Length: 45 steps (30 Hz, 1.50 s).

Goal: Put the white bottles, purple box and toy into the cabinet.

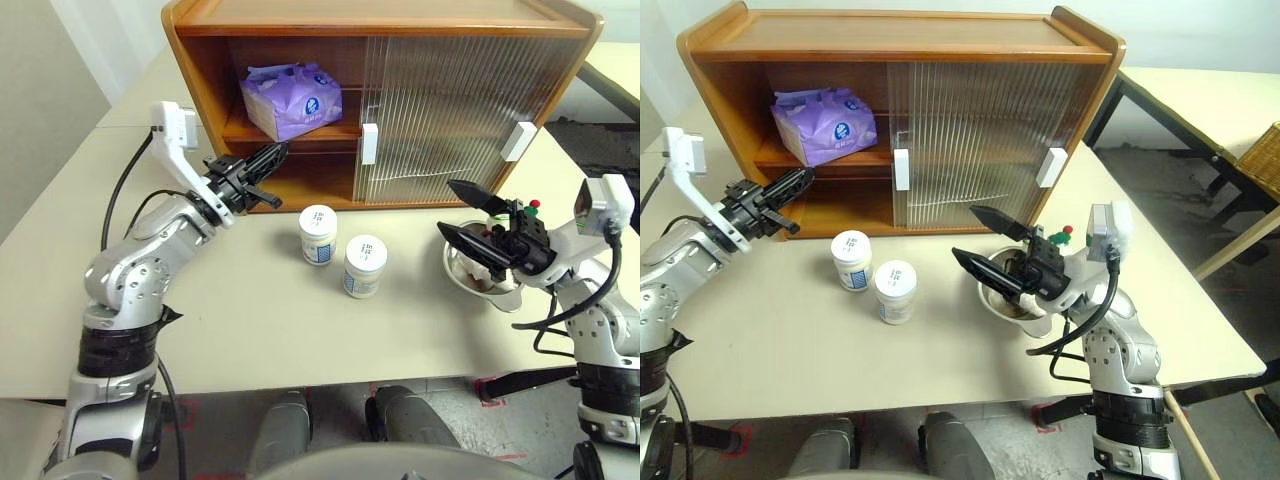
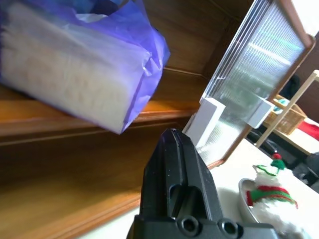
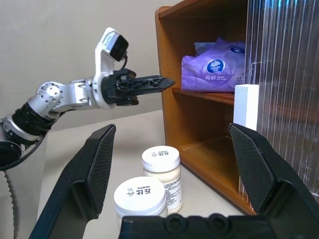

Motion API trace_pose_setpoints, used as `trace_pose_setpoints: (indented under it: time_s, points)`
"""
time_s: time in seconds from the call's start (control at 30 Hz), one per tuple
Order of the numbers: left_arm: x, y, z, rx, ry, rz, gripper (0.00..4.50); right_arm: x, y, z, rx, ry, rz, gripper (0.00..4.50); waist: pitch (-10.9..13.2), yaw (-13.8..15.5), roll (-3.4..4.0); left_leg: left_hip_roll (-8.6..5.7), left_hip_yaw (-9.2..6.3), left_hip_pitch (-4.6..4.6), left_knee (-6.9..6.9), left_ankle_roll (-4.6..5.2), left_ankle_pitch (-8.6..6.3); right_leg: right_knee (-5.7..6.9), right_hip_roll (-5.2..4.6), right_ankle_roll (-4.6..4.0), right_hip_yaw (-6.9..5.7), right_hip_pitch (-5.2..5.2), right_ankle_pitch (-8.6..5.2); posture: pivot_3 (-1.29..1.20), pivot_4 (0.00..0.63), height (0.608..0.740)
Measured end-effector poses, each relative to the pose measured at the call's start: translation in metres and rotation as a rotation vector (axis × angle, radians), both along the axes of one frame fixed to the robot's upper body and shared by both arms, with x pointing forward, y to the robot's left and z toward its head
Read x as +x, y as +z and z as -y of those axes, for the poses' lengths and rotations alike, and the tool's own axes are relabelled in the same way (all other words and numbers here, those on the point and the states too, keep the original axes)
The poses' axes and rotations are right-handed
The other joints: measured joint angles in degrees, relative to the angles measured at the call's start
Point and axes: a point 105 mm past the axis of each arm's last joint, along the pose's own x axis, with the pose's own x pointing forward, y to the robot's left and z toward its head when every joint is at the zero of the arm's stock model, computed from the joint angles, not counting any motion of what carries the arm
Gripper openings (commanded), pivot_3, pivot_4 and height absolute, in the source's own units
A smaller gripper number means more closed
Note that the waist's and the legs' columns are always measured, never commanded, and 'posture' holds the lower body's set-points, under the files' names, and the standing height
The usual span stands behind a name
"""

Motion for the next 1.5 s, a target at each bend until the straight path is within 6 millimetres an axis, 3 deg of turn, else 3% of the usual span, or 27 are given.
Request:
trace_pose_setpoints:
  time_s: [0.2, 0.5, 0.93, 1.13, 1.4, 1.5]
  points:
    - [0.02, 0.007, 0.003, 0.037, 0.085, 0.063, 0.02, -0.003, -0.003, -0.001, -0.002, -0.01, -0.01, 4.5, 0.0, -0.5, 0.0, -0.01, 0.02, 0.0, 0.02, 0.05, 0.03, 0.0, 0.0, 0.11, -0.04, 0.05, 0.0, -0.18, 0.049, 0.74]
    - [0.048, 0.005, -0.029, 0.128, 0.252, 0.057, 0.02, -0.005, -0.005, 0.001, -0.008, -0.025, -0.018, 4.5, 0.0, -1.7, 0.0, -0.03, 0.04, -0.01, 0.02, 0.12, 0.07, -0.02, -0.01, 0.28, -0.04, 0.08, -0.07, -0.19, 0.052, 0.74]
    - [0.062, 0.007, -0.016, 0.225, 0.281, 0.078, 0.02, -0.005, -0.003, 0.001, -0.008, -0.035, -0.013, 4.5, 0.0, -1.8, -0.01, -0.16, -0.12, -0.02, 0.1, 0.37, 0.28, -0.01, -0.08, 0.67, -0.09, 0.25, -0.19, -0.2, 0.05, 0.74]
    - [0.049, 0.018, -0.01, 0.227, 0.236, 0.11, 0.02, -0.005, -0.004, 0.001, -0.006, -0.036, -0.014, 4.5, 0.0, -2.2, -0.01, -0.19, -0.04, -0.29, 0.1, 0.34, 0.25, -0.02, -0.08, 0.41, -0.08, 0.02, -0.03, -0.2, 0.051, 0.74]
    - [-0.001, 0.019, -0.004, 0.171, 0.003, 0.087, 0.02, -0.005, -0.003, 0.001, -0.005, -0.033, -0.007, 4.5, 0.0, -1.9, -0.02, -0.19, -0.03, -0.36, 0.08, 0.3, 0.18, -0.1, -0.09, 0.42, -0.05, -0.02, -0.21, -0.16, 0.053, 0.74]
    - [-0.017, 0.017, -0.012, 0.199, -0.092, 0.088, 0.61, -0.003, -0.002, 0.0, -0.004, -0.025, -0.004, 4.5, 0.0, -1.7, 0.02, -0.14, -0.13, -0.31, 0.05, 0.3, 0.14, -0.08, -0.1, 0.35, -0.05, -0.03, -0.17, -0.16, 0.054, 0.74]
